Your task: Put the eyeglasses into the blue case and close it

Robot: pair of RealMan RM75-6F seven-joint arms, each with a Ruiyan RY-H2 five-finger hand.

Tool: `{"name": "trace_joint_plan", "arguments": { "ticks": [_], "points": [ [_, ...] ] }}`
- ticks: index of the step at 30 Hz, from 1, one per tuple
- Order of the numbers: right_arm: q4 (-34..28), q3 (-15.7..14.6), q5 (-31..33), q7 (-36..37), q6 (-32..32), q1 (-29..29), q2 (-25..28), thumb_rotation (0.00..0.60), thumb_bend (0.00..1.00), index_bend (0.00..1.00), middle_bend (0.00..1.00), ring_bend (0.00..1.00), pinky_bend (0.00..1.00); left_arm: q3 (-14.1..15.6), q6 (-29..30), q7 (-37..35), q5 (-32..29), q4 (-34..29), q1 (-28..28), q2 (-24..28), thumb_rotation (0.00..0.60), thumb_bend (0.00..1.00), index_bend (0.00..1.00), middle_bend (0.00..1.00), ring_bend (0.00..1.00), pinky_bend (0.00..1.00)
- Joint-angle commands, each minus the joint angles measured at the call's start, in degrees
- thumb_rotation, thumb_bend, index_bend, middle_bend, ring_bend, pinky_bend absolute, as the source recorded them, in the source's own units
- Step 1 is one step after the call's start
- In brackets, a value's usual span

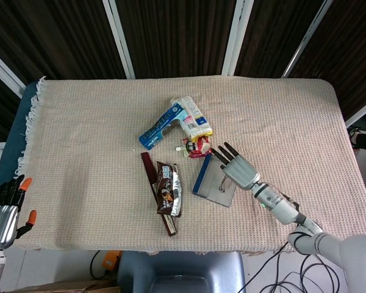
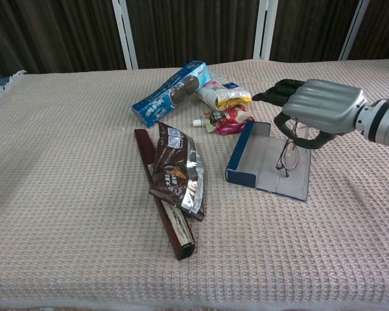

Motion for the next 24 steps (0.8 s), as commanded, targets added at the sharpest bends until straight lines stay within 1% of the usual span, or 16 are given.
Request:
{"name": "trace_joint_plan", "arguments": {
  "ticks": [1,6,9,14,21,24],
  "points": [
    [-1.26,1.25,1.41,-1.68,-1.21,0.73,-1.23,0.6,0.66,0.72,0.1,0.0,0.0,0.01,0.11,-0.2,0.04,0.06,0.08,0.08,0.6,0.41,0.0,0.0,0.0,0.08],
    [-1.98,3.26,4.5,-4.02,-3.64,1.56,-3.94,0.6,0.66,0.72,0.1,0.0,0.0,0.1,0.15,-0.58,0.21,0.2,0.14,0.2,0.6,0.41,0.0,0.0,0.0,0.08],
    [-2.32,3.92,5.55,-5.1,-4.5,2.05,-5.28,0.6,0.66,0.72,0.1,0.0,0.0,0.18,0.09,-0.67,0.37,0.24,0.12,0.25,0.6,0.42,0.0,0.0,0.0,0.08],
    [-3.08,4.06,5.47,-6.31,-4.24,2.62,-6.52,0.6,0.66,0.72,0.1,0.0,0.0,0.25,0.37,-1.18,0.6,0.36,0.28,0.41,0.6,0.41,0.0,0.0,0.0,0.08],
    [-3.91,3.97,5.23,-7.85,-3.71,2.96,-6.7,0.6,0.66,0.71,0.1,0.0,0.0,0.31,0.66,-1.79,0.79,0.46,0.47,0.62,0.6,0.41,0.0,0.0,0.0,0.08],
    [-3.92,3.95,5.41,-8.35,-3.93,3.1,-6.66,0.6,0.66,0.68,0.1,0.0,0.0,0.38,0.77,-1.88,0.98,0.47,0.52,0.65,0.6,0.41,0.0,0.0,0.0,0.08]
  ]
}}
